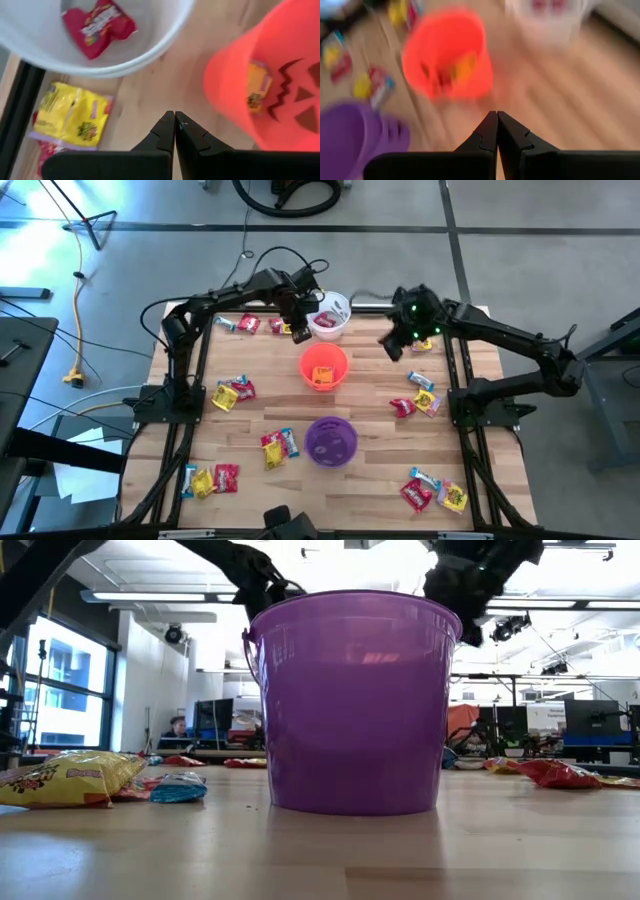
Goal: Sort candy
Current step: Put the white chocolate into the violet bucket
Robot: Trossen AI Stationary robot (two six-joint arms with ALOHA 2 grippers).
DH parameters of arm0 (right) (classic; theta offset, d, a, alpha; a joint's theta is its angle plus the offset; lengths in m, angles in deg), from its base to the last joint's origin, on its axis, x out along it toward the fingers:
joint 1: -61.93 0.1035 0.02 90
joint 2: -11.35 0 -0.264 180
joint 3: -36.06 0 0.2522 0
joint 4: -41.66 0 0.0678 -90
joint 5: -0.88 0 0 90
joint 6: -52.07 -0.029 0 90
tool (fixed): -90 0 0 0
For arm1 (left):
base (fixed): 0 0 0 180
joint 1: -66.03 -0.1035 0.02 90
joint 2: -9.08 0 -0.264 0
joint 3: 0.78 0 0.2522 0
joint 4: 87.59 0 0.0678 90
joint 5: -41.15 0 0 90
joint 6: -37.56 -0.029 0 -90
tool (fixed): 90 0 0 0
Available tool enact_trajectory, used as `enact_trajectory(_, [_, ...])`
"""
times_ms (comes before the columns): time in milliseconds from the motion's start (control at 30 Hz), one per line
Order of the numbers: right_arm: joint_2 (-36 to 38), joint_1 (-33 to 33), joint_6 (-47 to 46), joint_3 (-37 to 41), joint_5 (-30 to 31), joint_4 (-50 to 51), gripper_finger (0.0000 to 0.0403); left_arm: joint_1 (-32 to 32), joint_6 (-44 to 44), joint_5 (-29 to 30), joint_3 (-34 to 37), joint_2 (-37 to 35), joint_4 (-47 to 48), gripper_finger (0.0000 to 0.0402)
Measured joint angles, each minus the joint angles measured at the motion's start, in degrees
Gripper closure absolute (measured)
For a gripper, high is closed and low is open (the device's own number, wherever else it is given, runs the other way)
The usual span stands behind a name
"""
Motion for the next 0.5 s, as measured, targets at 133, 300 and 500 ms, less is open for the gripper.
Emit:
enact_trajectory(133, [0.1,4.1,-0.3,0.8,1.9,10.1,0.0401,1.2,2.2,0.0,5.3,-4.7,-6.5,0.0401])
enact_trajectory(300, [1.9,6.1,-2.2,9.2,0.3,14.3,0.0401,2.4,5.0,0.1,15.0,-13.1,-17.1,0.0401])
enact_trajectory(500, [3.0,5.9,-8.3,17.0,-1.4,13.9,0.0401,3.2,10.6,1.7,28.8,-25.2,-28.2,0.0401])
